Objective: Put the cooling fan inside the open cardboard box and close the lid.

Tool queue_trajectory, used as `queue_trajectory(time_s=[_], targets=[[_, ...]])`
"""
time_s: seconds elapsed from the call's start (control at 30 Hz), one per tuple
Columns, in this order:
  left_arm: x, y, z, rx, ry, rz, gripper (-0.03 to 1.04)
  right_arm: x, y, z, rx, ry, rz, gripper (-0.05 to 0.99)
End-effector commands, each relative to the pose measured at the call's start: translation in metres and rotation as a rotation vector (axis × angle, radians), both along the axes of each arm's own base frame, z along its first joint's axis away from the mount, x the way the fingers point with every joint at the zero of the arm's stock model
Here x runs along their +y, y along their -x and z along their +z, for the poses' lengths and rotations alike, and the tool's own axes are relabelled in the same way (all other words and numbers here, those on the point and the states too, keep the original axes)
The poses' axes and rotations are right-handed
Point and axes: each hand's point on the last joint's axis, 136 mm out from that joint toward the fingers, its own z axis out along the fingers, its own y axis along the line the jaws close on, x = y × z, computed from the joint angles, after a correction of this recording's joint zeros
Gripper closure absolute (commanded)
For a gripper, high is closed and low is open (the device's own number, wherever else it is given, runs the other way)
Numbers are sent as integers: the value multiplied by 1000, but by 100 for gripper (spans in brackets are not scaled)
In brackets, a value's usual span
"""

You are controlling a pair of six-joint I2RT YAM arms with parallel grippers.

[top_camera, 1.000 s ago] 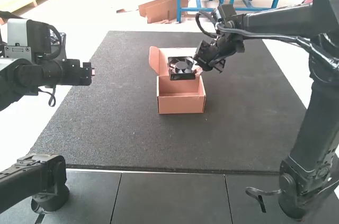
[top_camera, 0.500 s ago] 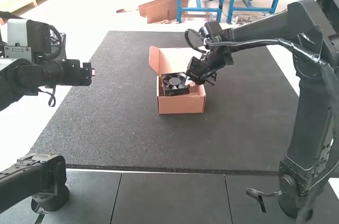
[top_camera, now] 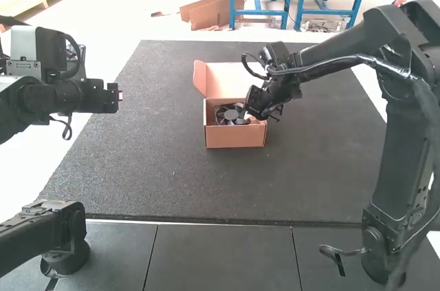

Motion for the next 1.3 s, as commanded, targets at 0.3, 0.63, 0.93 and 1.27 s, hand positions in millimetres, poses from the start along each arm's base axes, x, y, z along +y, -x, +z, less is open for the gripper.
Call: queue_trajectory(time_s=[0.3,0.63,0.93,1.27], targets=[[2,-4,23,-66,-1,16,4,33,-11,59,-44,-138,116,3],[-8,-21,26,-38,7,-27,4,-18,-41,137,-357,59,164,3],[-17,-50,25,-26,10,-50,4,-85,-41,144,-465,286,133,3],[-30,-98,15,-42,-1,-68,4,-90,-79,140,-637,264,71,3]])
